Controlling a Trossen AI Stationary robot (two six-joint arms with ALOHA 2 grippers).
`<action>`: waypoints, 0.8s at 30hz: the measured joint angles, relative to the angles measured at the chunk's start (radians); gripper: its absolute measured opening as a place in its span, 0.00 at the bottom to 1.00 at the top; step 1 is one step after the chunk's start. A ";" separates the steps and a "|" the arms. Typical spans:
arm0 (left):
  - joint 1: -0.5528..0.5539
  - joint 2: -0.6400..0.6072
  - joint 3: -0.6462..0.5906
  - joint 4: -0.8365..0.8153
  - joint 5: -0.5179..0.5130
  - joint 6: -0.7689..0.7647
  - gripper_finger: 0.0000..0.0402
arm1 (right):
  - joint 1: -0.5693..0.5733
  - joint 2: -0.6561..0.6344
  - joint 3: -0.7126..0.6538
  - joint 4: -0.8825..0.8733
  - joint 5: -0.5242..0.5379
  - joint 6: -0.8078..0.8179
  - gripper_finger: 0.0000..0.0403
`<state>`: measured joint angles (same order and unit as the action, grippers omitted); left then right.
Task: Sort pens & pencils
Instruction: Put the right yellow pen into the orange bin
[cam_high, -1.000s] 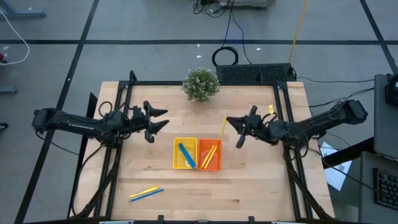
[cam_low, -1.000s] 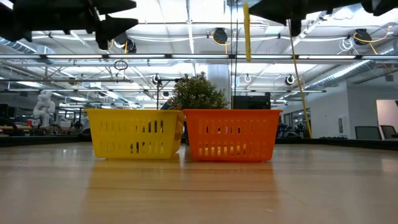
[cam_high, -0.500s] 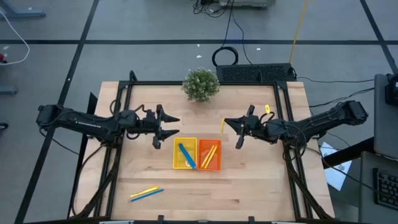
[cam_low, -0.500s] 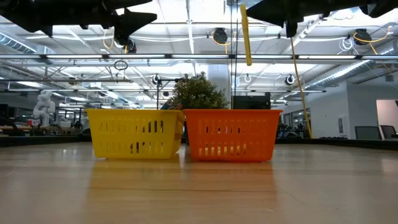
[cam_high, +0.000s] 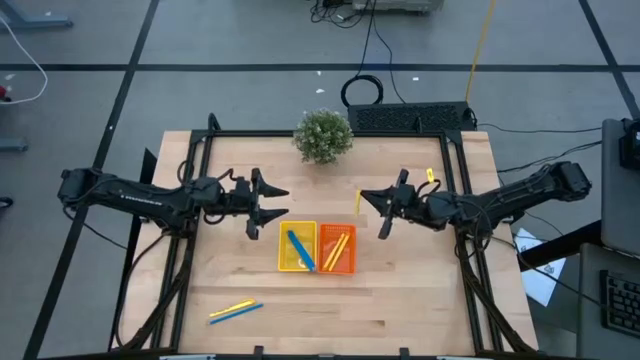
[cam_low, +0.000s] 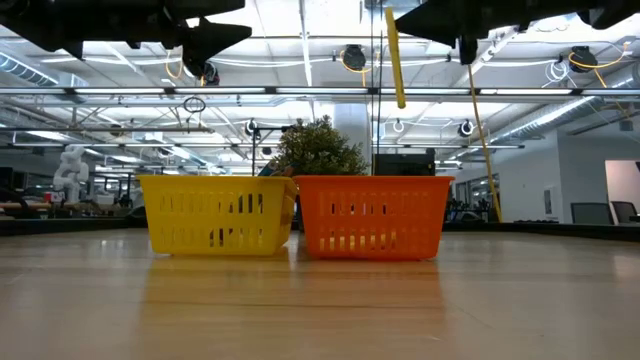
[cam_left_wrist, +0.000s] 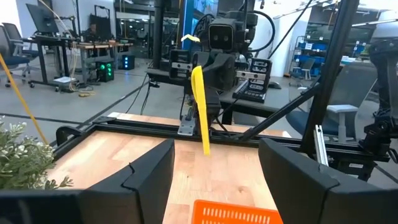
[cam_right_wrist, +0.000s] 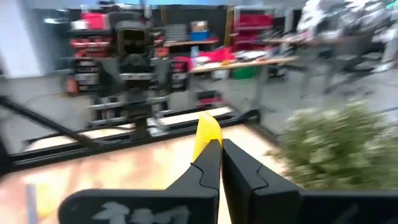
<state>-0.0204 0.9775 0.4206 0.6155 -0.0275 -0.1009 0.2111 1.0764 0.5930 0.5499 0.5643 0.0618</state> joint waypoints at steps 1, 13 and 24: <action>0.000 -0.001 0.000 0.000 0.000 0.000 0.60 | 0.000 0.010 0.000 0.003 -0.026 0.021 0.00; -0.002 -0.072 -0.001 -0.070 0.000 -0.014 0.60 | -0.075 0.249 0.059 0.043 -0.415 0.146 0.00; -0.002 -0.076 -0.001 -0.096 0.000 -0.013 0.60 | -0.080 0.420 0.106 0.029 -0.618 -0.205 0.00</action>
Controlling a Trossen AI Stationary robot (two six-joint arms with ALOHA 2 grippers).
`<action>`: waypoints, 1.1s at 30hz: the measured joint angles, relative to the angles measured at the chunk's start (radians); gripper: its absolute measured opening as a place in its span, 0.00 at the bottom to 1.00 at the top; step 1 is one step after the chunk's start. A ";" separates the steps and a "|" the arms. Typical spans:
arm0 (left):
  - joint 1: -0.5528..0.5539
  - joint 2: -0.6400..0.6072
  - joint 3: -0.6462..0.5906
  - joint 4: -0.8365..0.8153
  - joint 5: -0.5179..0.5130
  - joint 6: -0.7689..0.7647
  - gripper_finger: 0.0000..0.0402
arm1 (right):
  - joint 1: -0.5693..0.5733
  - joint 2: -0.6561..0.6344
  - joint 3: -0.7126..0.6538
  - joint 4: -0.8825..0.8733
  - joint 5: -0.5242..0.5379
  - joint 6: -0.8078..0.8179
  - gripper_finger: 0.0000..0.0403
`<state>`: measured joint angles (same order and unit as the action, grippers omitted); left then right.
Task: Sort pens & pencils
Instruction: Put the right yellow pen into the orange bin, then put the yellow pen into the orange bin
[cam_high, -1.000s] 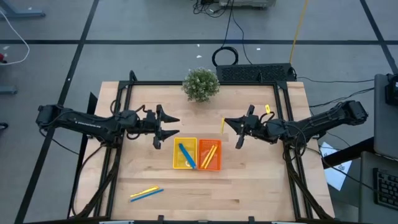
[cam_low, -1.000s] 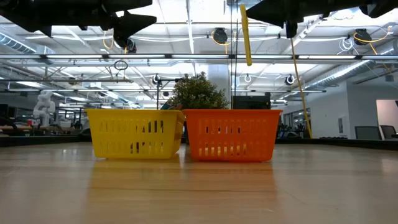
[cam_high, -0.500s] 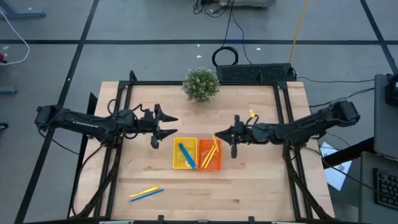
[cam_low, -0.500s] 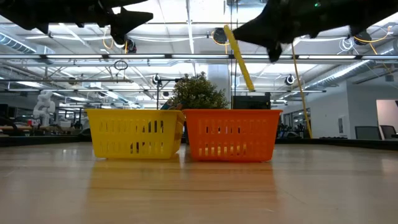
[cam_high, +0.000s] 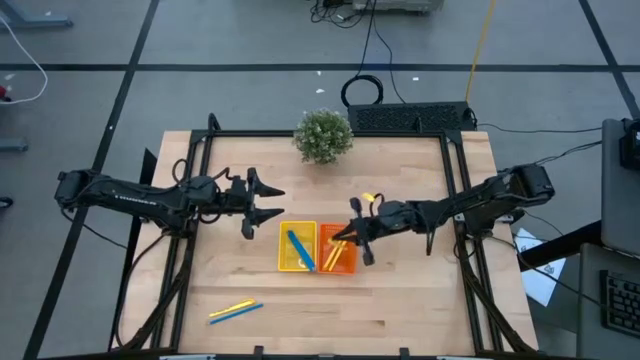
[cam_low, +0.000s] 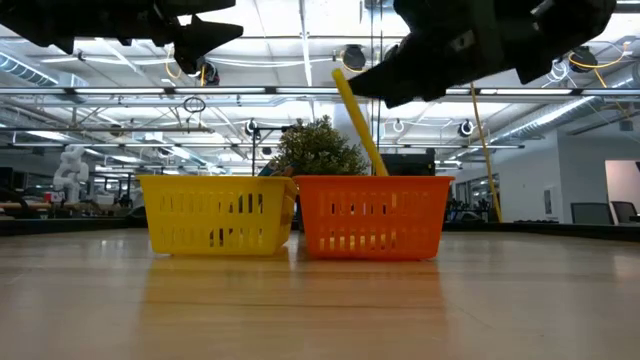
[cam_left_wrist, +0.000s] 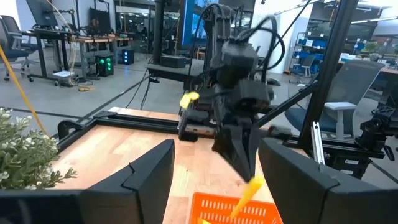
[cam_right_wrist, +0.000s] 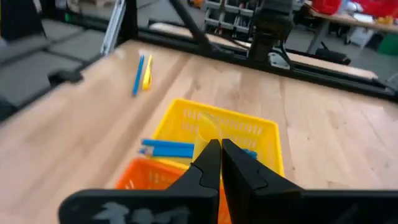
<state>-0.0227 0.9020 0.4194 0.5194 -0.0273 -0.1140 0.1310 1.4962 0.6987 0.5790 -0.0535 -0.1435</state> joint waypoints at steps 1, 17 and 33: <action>0.000 0.000 0.000 0.000 0.000 0.000 0.60 | 0.000 0.008 0.000 0.003 0.000 -0.027 0.00; 0.000 0.000 0.000 -0.027 0.000 0.001 0.60 | 0.000 0.018 0.000 0.014 0.000 -0.102 0.01; 0.000 0.000 0.000 -0.045 0.000 0.001 0.60 | 0.001 0.015 0.000 0.019 0.000 -0.075 0.35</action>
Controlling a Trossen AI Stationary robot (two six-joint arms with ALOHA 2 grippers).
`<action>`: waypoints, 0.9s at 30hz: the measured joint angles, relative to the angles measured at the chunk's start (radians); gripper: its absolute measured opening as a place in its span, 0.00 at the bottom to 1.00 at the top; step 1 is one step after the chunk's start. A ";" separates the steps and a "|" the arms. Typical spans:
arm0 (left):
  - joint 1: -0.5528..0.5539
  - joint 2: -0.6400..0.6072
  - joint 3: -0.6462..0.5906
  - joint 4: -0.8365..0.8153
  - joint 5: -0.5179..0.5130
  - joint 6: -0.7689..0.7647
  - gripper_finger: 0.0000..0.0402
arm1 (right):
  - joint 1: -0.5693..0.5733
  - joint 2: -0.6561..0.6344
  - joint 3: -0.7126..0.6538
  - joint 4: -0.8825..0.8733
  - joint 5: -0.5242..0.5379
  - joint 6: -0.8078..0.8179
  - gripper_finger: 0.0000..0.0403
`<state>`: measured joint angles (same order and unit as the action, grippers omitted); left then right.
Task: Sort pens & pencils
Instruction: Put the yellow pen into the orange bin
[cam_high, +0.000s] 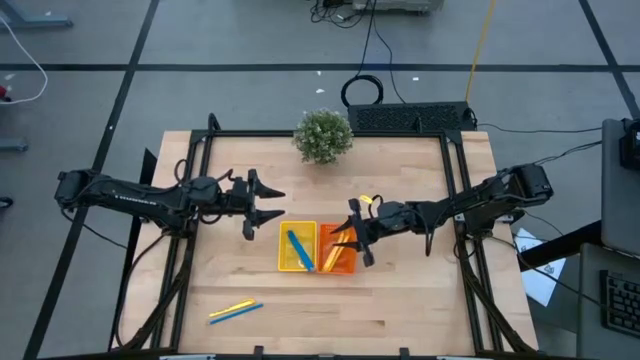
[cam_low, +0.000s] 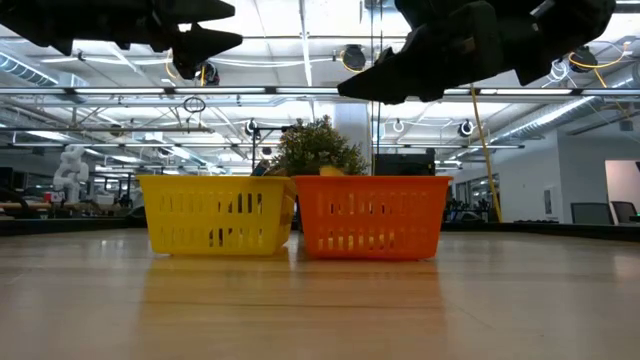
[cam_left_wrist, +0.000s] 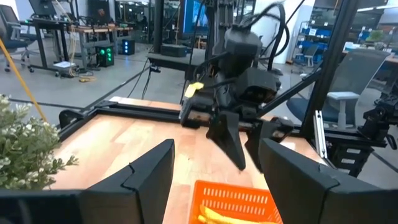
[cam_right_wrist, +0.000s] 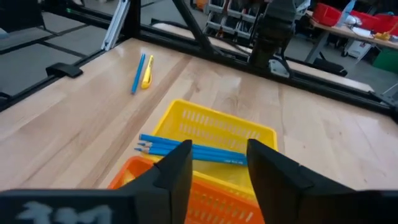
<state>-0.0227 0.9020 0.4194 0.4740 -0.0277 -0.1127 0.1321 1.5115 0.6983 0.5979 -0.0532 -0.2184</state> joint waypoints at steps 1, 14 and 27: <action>0.000 0.000 0.000 -0.007 0.000 0.000 0.60 | 0.000 -0.004 0.000 0.002 0.000 0.000 0.36; 0.000 -0.005 0.000 -0.040 0.000 0.006 0.60 | 0.001 -0.184 -0.007 0.017 0.052 0.129 0.39; 0.003 -0.279 -0.003 -0.361 -0.115 0.032 0.60 | -0.002 -0.227 -0.172 0.267 0.218 0.070 0.39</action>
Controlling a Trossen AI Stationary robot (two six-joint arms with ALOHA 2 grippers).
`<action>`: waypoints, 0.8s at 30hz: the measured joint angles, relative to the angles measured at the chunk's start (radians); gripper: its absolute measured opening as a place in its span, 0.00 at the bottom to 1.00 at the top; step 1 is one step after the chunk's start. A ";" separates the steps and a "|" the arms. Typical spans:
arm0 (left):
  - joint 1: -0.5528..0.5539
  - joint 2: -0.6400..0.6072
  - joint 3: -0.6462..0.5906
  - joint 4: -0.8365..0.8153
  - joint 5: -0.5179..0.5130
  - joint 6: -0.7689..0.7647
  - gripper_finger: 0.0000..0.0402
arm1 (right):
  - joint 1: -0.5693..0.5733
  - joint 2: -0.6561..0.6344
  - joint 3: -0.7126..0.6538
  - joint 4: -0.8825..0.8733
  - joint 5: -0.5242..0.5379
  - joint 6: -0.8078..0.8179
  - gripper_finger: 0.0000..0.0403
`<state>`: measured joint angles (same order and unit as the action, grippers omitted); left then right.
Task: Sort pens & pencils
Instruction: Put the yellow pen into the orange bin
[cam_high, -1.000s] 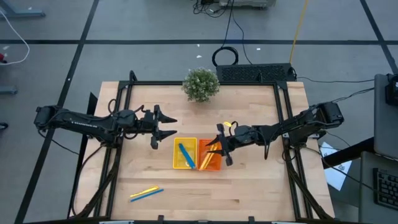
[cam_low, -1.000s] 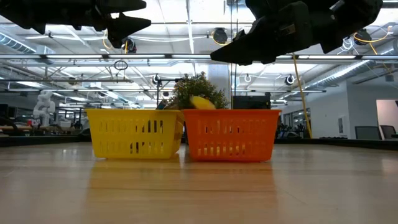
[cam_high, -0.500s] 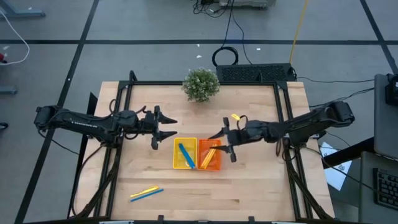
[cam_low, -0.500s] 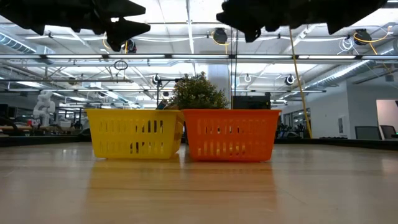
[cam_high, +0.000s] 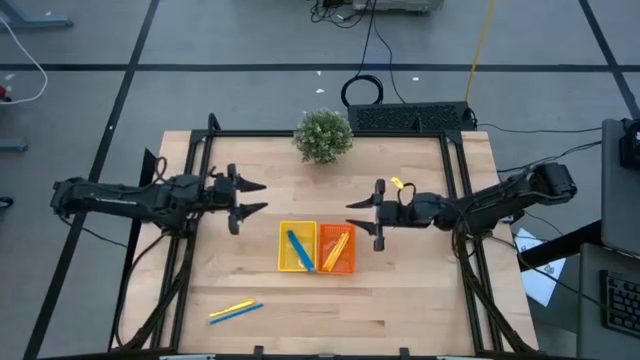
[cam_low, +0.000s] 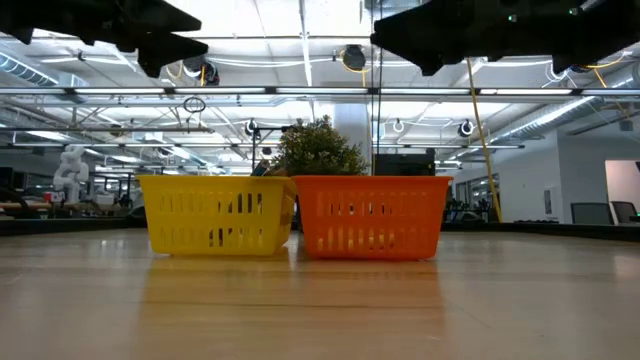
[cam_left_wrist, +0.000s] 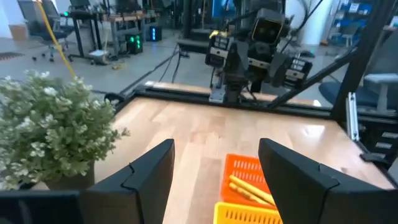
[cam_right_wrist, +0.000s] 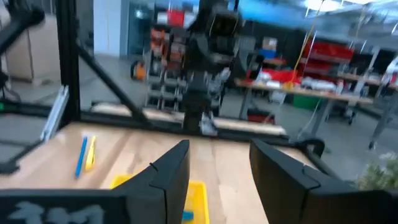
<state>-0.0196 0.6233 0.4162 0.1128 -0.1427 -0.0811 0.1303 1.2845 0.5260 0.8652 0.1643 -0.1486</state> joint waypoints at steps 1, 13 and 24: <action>0.000 -0.019 -0.008 0.000 0.000 0.001 0.60 | 0.000 -0.001 -0.013 0.034 0.002 0.000 0.39; 0.000 -0.102 -0.112 0.073 -0.062 0.000 0.60 | 0.000 -0.001 -0.101 0.224 0.010 -0.002 0.39; 0.000 -0.100 -0.112 0.072 -0.043 -0.007 0.60 | 0.000 -0.001 -0.101 0.217 0.008 0.003 0.39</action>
<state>-0.0193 0.5228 0.3042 0.1848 -0.1859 -0.0884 0.1299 1.2835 0.4248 1.0819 0.1726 -0.1454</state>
